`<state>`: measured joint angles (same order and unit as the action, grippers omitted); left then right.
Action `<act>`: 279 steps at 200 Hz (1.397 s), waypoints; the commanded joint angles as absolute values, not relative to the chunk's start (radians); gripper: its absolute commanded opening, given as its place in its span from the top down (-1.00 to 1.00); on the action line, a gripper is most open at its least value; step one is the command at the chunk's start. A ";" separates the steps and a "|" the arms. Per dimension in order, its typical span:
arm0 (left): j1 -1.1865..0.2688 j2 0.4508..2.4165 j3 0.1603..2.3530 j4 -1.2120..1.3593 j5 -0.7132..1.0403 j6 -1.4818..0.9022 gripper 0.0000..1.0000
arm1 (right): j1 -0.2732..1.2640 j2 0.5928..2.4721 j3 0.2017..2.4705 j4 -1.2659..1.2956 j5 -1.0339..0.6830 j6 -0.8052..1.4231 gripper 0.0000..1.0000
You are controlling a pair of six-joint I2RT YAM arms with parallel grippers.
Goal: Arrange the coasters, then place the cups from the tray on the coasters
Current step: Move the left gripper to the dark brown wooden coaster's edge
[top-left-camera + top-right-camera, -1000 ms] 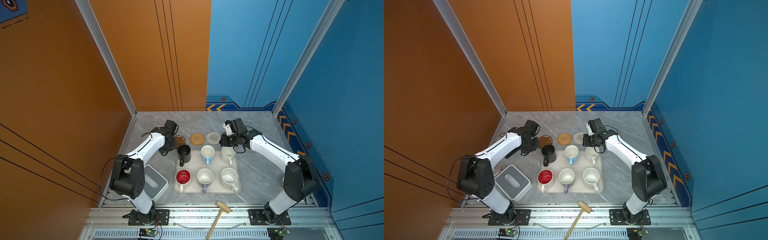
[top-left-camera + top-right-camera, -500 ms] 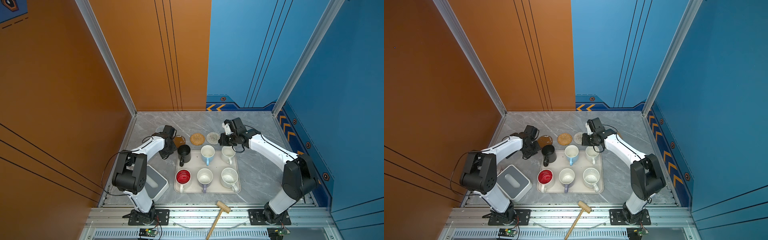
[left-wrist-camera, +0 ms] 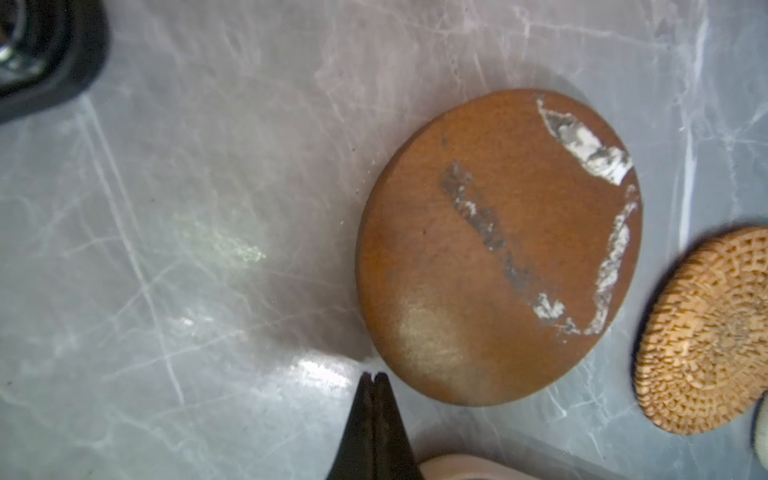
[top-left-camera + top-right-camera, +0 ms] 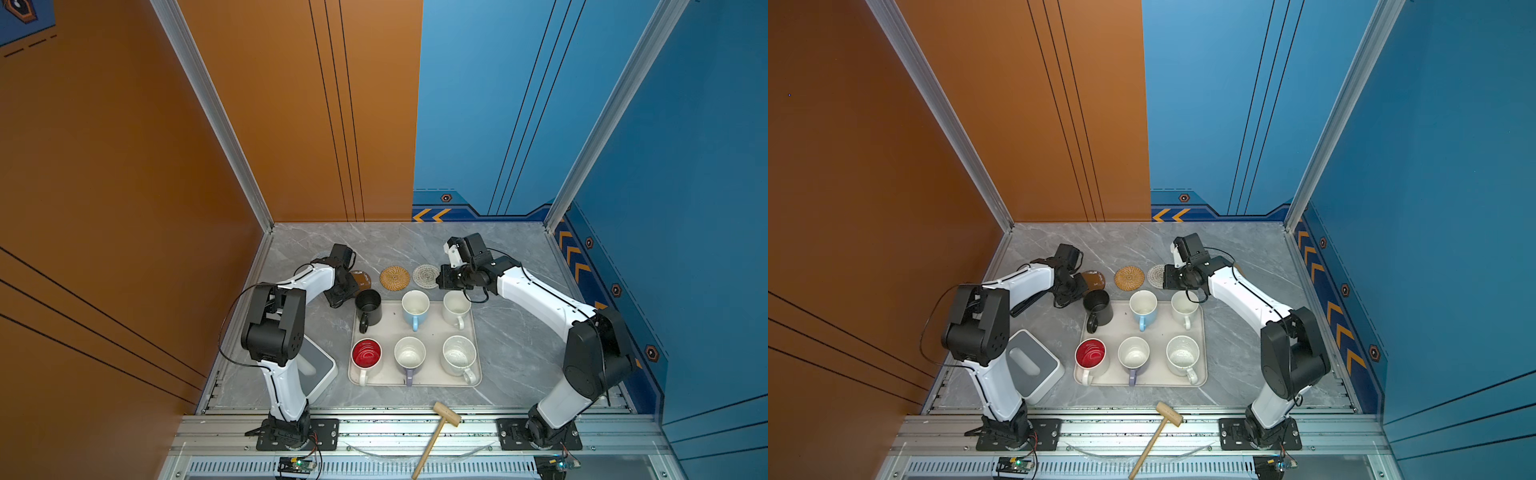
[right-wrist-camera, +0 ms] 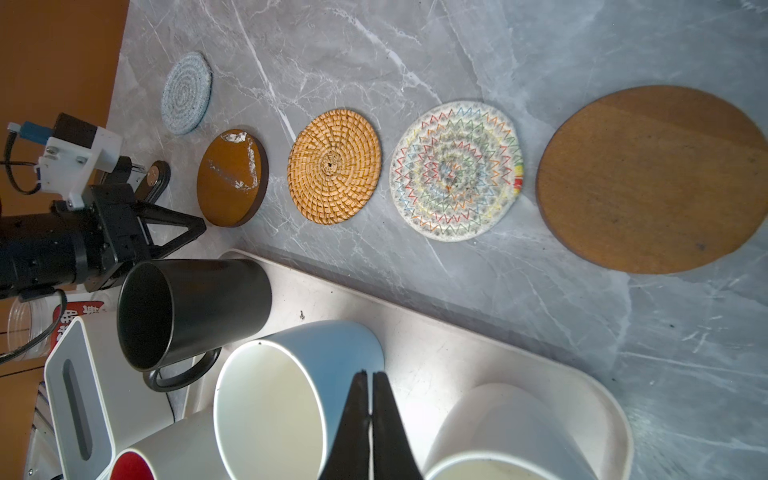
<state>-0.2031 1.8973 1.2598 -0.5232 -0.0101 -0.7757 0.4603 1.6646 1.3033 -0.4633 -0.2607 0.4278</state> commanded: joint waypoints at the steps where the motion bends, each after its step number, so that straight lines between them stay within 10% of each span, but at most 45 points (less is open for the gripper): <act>1: -0.196 1.909 1.287 -0.528 0.013 -0.765 0.96 | 0.468 1.680 1.332 -0.495 -0.250 0.442 1.00; 279: -0.193 2.049 1.395 -0.511 0.041 -0.736 0.96 | 0.483 1.696 1.362 -0.532 -0.220 0.445 1.00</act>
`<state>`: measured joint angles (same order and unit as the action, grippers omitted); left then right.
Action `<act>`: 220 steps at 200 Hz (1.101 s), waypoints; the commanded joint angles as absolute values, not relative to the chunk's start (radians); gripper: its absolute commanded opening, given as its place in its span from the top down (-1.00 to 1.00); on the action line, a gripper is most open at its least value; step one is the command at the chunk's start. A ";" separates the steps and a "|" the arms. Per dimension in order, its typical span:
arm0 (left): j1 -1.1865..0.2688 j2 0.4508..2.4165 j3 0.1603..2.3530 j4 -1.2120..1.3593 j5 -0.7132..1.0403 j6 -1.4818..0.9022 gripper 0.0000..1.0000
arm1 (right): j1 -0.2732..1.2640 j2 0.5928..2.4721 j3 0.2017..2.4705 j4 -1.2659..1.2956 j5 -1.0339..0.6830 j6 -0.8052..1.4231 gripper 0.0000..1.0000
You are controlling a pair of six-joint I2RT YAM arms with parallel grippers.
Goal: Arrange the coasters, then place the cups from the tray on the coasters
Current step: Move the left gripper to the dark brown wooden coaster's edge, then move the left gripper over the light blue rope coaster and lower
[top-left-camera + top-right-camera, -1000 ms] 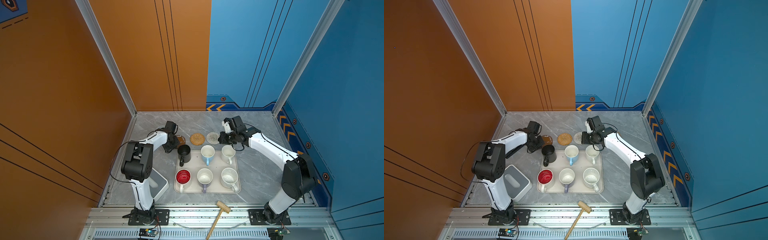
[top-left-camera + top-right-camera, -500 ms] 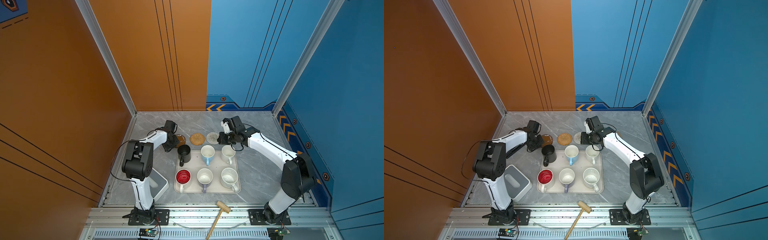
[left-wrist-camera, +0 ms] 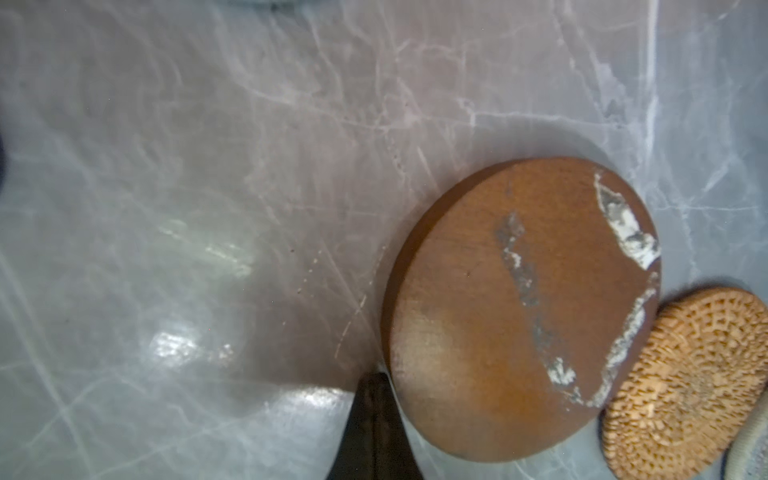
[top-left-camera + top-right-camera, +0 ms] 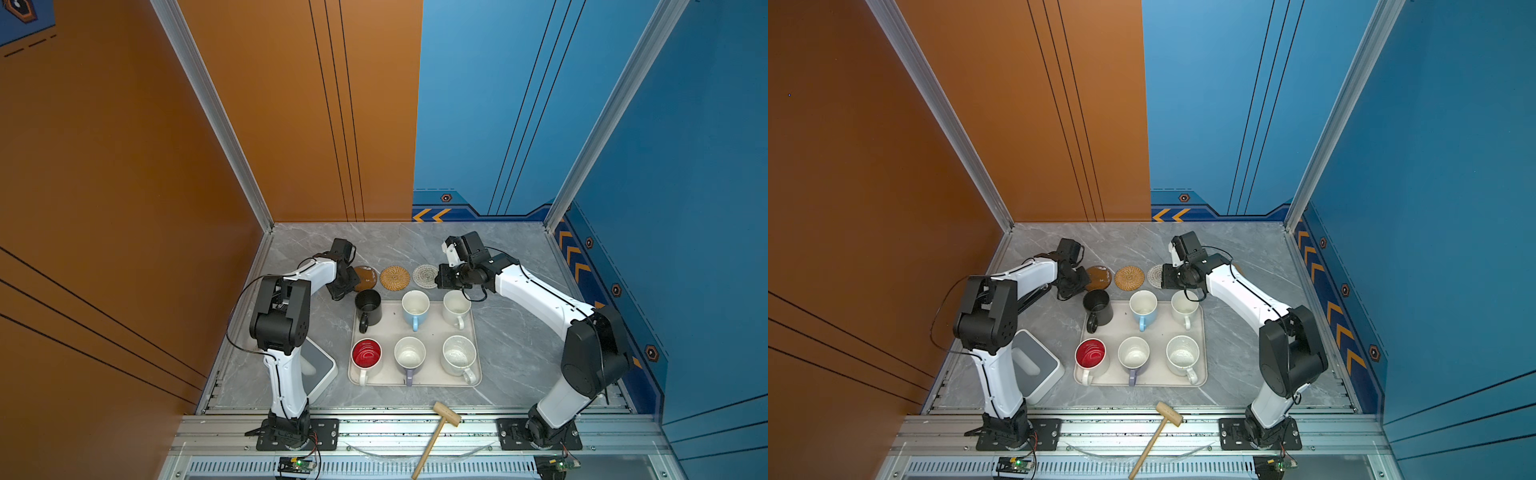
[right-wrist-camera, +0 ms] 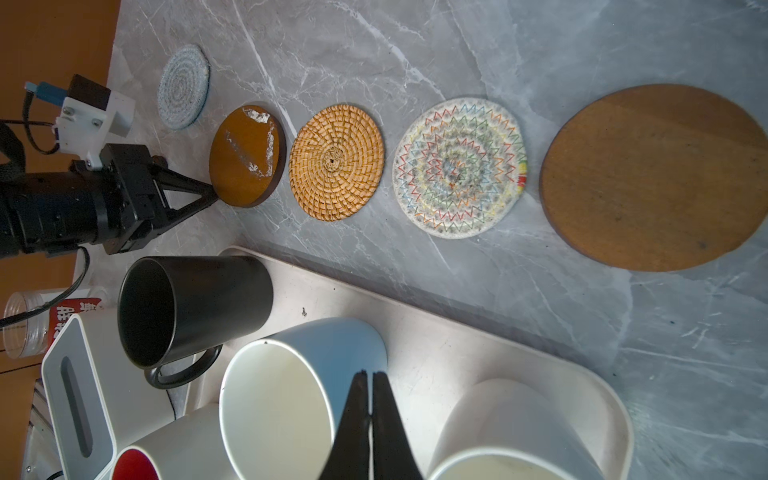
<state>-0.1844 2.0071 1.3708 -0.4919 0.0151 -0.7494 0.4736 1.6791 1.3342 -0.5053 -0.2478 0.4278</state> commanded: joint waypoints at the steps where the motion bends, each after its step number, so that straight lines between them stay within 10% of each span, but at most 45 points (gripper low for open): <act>1: -0.193 2.049 1.395 -0.510 0.041 -0.736 0.96 | 0.483 1.696 1.362 -0.532 -0.220 0.444 1.00; 220: -0.167 1.921 1.493 -0.525 0.011 -0.769 0.96 | 0.485 1.718 1.368 -0.523 -0.232 0.442 1.00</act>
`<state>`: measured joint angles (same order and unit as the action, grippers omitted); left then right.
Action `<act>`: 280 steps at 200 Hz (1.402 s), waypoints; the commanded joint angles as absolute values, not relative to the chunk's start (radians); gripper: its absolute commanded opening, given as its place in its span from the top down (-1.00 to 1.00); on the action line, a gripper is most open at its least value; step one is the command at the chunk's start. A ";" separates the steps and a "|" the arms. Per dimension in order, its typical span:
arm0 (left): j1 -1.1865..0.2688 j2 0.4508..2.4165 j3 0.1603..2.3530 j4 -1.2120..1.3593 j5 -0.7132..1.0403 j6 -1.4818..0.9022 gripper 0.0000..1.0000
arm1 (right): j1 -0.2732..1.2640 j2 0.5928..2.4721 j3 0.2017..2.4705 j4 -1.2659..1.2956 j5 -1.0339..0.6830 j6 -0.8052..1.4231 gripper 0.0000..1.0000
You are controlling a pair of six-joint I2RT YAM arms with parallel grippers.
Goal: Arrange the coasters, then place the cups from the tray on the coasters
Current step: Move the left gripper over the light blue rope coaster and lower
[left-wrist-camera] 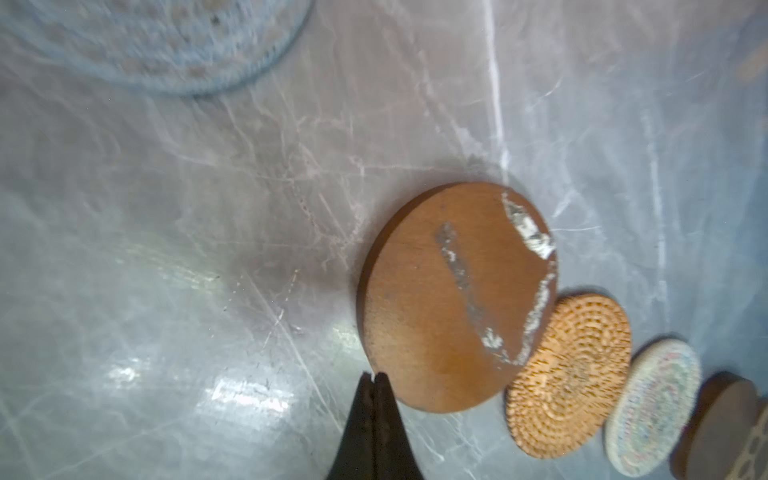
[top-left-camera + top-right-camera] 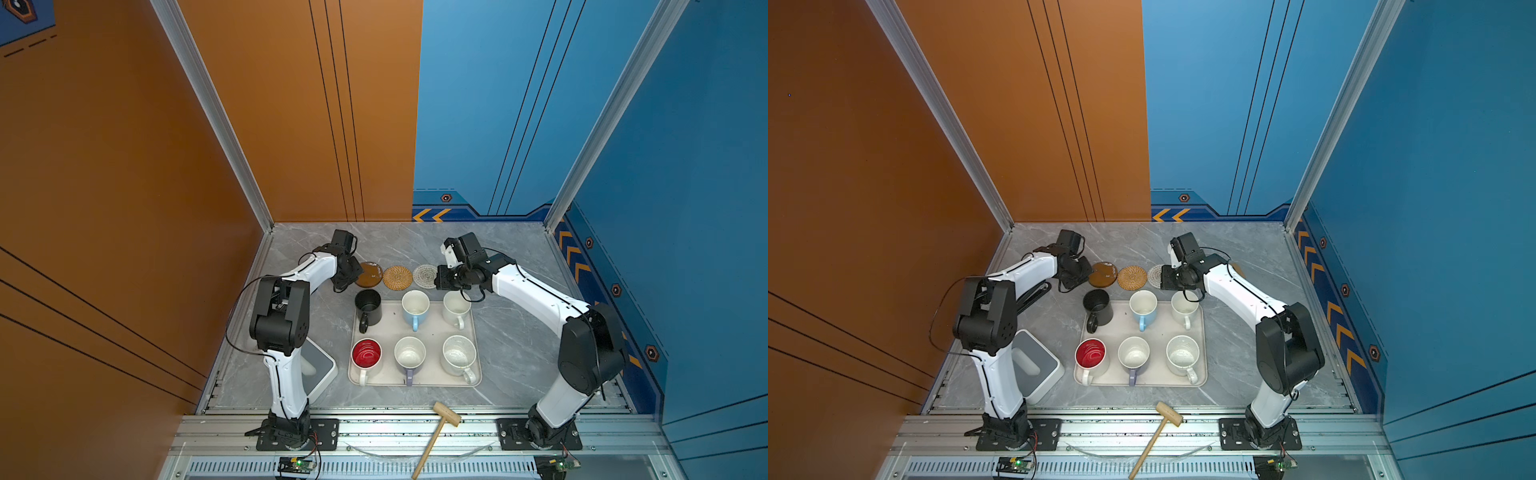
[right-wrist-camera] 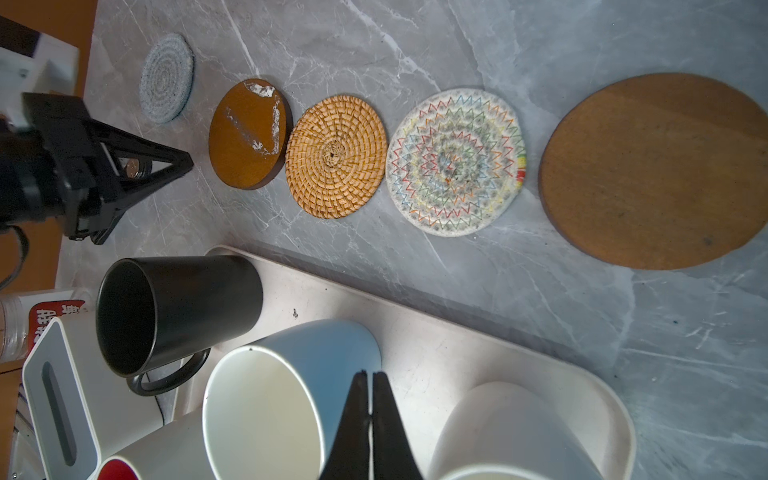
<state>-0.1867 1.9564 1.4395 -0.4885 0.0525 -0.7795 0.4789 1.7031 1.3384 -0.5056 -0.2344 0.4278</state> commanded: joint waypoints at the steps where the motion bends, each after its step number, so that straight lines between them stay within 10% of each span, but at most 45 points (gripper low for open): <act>1: -0.166 1.922 1.496 -0.526 0.010 -0.768 0.96 | 0.485 1.718 1.368 -0.523 -0.233 0.442 1.00; 280: -0.014 2.340 1.961 -0.737 -0.172 -0.816 1.00 | 0.495 1.790 1.414 -0.529 -0.236 0.459 1.00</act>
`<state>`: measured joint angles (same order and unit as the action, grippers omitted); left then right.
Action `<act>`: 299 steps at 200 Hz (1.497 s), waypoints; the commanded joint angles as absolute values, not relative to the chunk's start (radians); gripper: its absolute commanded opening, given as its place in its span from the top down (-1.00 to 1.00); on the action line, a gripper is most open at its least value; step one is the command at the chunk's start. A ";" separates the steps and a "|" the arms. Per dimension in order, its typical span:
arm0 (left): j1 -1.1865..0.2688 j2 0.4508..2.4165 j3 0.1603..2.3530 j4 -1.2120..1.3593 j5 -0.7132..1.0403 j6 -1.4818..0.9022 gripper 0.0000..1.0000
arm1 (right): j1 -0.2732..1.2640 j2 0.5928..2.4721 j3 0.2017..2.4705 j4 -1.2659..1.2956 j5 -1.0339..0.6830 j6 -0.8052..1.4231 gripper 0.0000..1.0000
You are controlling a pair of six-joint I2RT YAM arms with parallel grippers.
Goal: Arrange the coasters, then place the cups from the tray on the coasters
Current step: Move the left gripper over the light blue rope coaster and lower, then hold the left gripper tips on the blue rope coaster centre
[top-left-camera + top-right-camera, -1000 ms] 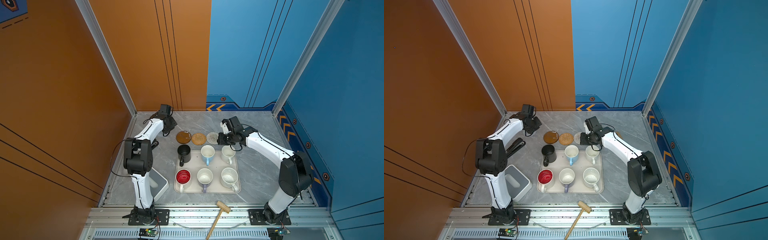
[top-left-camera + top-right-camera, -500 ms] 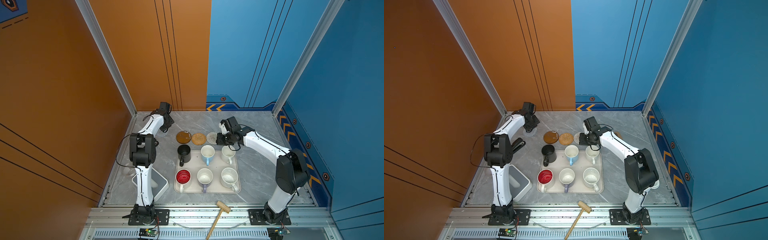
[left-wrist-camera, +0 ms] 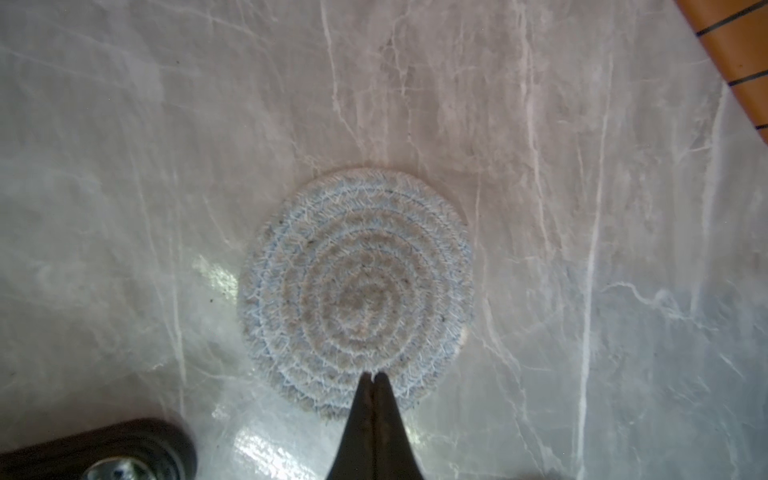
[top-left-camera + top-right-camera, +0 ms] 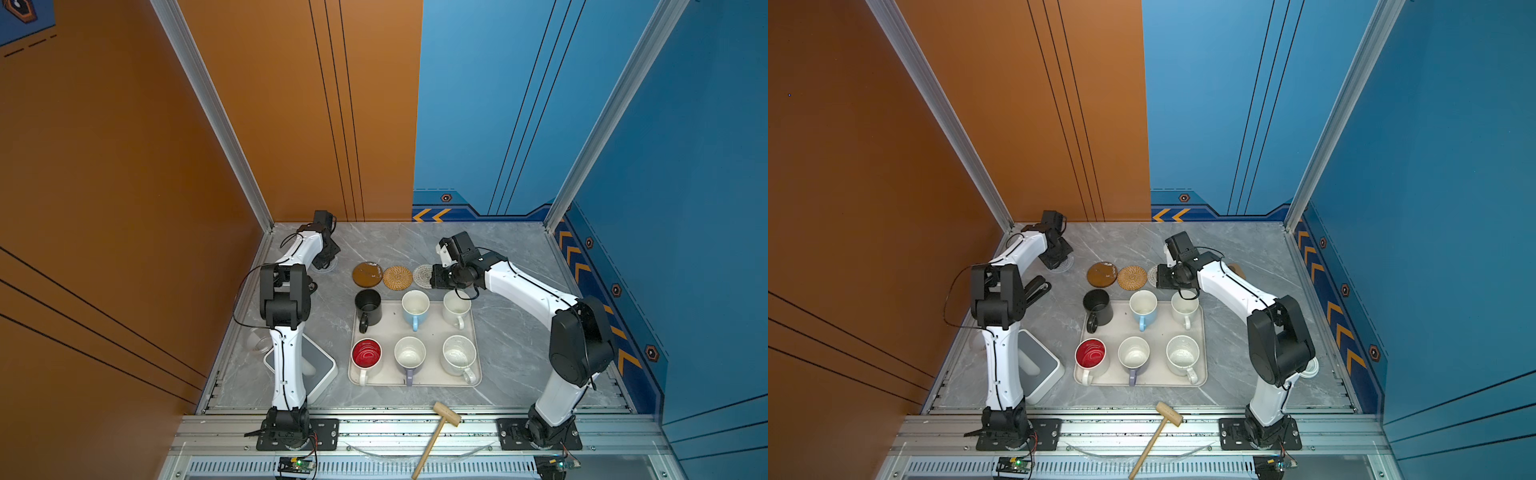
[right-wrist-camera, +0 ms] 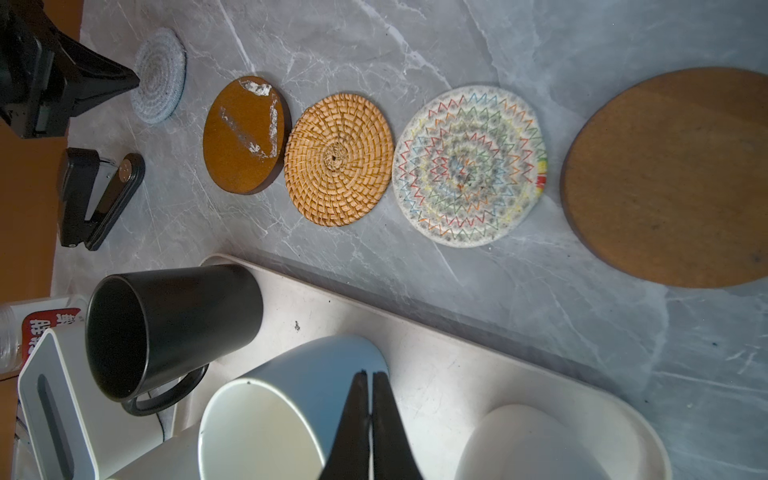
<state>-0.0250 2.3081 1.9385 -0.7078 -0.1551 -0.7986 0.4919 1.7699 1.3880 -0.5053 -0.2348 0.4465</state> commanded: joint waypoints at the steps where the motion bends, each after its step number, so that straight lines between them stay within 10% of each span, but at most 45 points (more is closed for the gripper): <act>1: -0.015 2.340 1.961 -0.736 -0.171 -0.816 1.00 | 0.495 1.790 1.413 -0.529 -0.236 0.459 1.00; 299: -0.138 2.209 1.649 -0.733 -0.132 -0.801 1.00 | 0.506 1.746 1.363 -0.497 -0.259 0.459 1.00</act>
